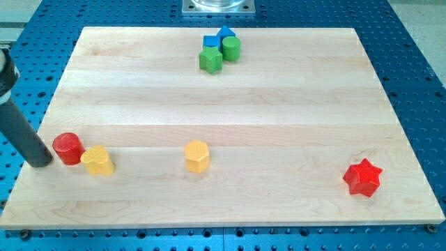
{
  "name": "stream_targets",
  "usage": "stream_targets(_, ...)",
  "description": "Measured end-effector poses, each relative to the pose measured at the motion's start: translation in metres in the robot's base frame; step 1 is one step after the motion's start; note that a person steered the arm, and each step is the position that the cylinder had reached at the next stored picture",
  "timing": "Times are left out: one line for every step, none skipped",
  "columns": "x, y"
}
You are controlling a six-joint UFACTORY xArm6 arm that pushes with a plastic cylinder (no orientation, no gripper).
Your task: Move the yellow blocks diagonally to each other
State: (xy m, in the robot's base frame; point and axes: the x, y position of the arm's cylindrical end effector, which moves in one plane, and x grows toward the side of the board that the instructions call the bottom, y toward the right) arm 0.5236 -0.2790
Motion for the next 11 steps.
stream_targets(0.000, -0.002)
stream_targets(0.000, -0.004)
stream_targets(0.000, -0.004)
stream_targets(0.000, -0.006)
stream_targets(0.000, -0.007)
stream_targets(0.001, -0.005)
stream_targets(0.003, 0.046)
stream_targets(0.003, 0.114)
stream_targets(0.006, 0.107)
stream_targets(0.024, 0.129)
stream_targets(0.017, 0.219)
